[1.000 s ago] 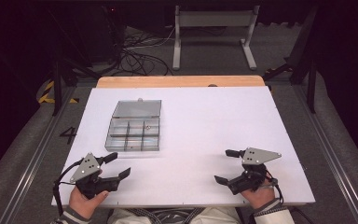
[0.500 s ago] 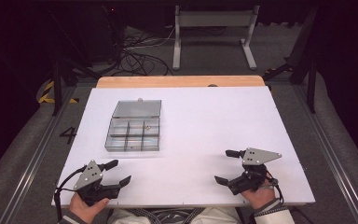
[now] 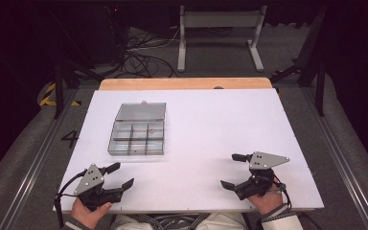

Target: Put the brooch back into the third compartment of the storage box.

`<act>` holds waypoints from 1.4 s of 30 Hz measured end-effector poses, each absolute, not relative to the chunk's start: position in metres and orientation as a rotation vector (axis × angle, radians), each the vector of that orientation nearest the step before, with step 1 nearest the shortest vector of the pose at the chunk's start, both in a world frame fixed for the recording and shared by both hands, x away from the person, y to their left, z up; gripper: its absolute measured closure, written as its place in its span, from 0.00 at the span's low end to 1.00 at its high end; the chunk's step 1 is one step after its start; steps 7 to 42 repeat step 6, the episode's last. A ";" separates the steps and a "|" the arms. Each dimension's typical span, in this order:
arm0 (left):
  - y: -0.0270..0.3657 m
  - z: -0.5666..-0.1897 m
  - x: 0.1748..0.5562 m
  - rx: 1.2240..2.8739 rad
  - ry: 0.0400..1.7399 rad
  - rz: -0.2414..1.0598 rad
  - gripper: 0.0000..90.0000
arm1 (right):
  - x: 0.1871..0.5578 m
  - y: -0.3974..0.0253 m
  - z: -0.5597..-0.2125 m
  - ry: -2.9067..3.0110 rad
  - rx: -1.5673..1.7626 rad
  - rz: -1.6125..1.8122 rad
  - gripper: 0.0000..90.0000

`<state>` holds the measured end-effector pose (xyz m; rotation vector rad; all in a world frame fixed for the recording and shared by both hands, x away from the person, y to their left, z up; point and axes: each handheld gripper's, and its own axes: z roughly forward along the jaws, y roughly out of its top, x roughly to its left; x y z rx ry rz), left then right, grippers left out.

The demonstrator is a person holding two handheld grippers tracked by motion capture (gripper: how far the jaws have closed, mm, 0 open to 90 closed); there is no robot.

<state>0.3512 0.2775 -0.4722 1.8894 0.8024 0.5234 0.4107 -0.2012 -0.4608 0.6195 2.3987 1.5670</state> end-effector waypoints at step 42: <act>0.277 -0.471 0.351 1.896 0.811 0.507 0.29 | 0.411 -0.202 -0.461 2.395 0.621 1.569 0.02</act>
